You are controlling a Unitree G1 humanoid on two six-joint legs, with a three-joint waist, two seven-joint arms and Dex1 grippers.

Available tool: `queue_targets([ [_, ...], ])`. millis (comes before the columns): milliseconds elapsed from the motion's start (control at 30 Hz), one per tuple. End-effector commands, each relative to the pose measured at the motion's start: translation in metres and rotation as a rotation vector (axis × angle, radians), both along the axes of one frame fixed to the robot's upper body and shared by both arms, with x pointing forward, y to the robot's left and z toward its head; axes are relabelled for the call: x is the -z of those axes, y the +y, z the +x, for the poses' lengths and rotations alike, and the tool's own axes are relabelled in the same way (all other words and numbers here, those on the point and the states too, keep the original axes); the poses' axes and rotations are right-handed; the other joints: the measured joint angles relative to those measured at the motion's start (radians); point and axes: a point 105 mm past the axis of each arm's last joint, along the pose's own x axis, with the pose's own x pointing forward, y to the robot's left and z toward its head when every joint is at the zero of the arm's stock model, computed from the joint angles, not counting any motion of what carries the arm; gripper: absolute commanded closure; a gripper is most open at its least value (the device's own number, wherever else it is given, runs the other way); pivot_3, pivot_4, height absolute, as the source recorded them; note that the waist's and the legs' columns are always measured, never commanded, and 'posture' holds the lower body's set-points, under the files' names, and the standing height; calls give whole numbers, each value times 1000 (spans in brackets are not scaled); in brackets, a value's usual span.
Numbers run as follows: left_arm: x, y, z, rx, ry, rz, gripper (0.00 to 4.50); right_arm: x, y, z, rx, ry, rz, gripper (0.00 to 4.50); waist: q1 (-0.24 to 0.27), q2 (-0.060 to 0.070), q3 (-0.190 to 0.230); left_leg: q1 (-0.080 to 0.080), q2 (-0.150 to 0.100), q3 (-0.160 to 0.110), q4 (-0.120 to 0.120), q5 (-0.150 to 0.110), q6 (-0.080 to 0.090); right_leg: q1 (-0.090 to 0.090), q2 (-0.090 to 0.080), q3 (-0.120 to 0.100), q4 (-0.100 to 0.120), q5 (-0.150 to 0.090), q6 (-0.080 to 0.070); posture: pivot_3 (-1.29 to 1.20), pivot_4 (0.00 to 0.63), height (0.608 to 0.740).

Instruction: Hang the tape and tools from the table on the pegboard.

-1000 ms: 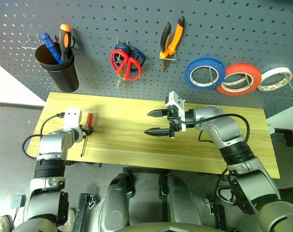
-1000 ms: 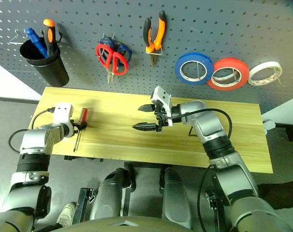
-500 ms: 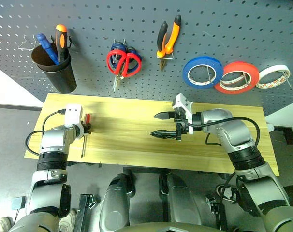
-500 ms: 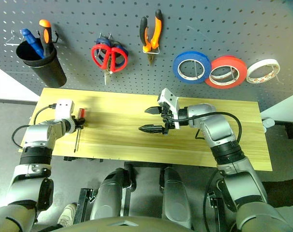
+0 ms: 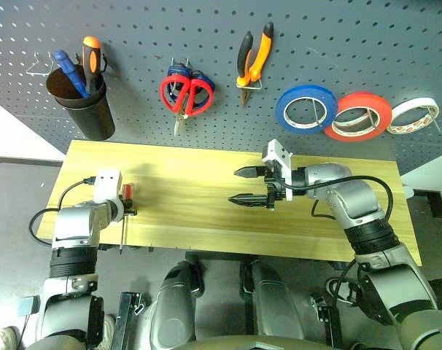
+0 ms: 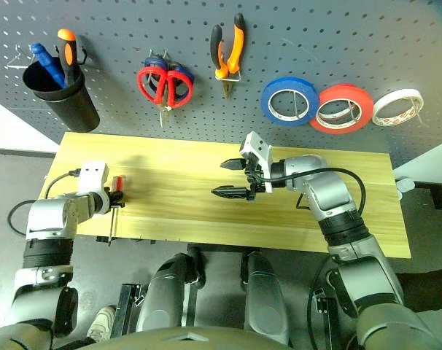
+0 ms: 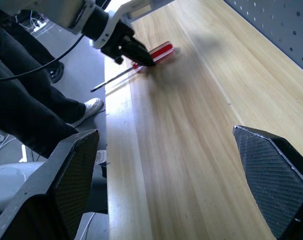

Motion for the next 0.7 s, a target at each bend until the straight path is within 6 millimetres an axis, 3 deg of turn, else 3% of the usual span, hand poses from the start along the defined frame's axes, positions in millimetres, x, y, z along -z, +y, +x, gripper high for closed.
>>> queue_targets([
  [33, -26, 1, -11, 50, -61, 2, 3602, -29, -3, -1, -40, -53, 77, 0, 1, -1, -1, -1, 0, 0, 0, 0, 0, -1, 0, 0, 0, 0, 0, 7, 295, 730],
  [167, -48, -7, -32, 167, -119, 14, 3602, -46, -9, -4, -70, -64, 121, 0, 4, -4, -3, -12, 0, -1, 0, 6, -5, -10, 1, -1, 0, 1, 1, 27, 247, 730],
  [367, -84, -32, -64, 396, -257, -3, 3602, -64, -16, -5, -87, -100, 133, 0, 6, -9, -16, -13, -2, 0, 0, 6, -6, -10, 3, -2, -1, 1, 1, 51, 180, 730],
  [467, -114, -49, -69, 511, -414, -44, 3602, -75, -18, -7, -96, -129, 152, 0, 7, -12, -32, -14, -3, -1, 1, 5, -9, -10, 3, -4, -1, 2, 1, 56, 156, 730],
  [700, -165, -61, -64, 599, -764, -120, 3602, -97, -23, -9, -100, -158, 216, 0, 4, -13, -87, -14, -2, -1, 0, 5, -9, -6, 6, -4, -12, 6, 3, 44, 109, 730],
])
